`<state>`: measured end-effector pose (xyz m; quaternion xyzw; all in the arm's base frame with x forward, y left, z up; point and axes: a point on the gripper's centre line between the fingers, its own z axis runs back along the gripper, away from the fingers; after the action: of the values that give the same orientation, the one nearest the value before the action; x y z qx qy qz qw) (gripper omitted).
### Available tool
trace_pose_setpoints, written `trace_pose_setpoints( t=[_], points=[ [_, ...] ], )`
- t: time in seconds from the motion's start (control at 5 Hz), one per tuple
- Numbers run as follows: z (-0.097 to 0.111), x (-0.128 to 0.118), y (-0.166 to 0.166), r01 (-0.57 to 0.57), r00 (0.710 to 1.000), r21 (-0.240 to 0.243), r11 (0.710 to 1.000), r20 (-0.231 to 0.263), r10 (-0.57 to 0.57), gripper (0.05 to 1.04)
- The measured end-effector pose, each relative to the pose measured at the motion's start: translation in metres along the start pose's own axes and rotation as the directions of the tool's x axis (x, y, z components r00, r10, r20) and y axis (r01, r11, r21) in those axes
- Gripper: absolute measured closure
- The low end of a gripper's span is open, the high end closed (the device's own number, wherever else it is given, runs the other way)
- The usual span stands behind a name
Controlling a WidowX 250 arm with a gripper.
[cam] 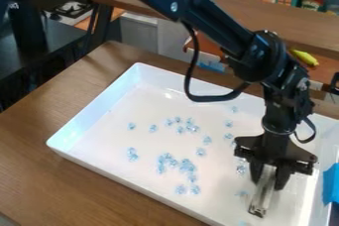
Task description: Sweep into pile
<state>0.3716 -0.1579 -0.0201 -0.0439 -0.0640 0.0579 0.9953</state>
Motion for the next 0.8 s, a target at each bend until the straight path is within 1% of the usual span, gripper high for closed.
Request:
trace_pose_setpoints(
  t=[0.2, 0.4, 0.6, 0.8],
  points=[
    [0.001, 0.0, 0.008, -0.01, 1.0, 0.0, 1.0, 0.0, 0.01, 0.695],
    [0.0, 0.005, 0.022, -0.032, 0.999, 0.003, 0.999, 0.005, 0.032, 0.696],
    [0.001, 0.012, 0.048, -0.049, 0.999, 0.001, 0.999, 0.009, 0.049, 0.697],
    [0.002, 0.017, 0.074, -0.041, 0.999, 0.004, 0.999, 0.017, 0.041, 0.697]
  ],
)
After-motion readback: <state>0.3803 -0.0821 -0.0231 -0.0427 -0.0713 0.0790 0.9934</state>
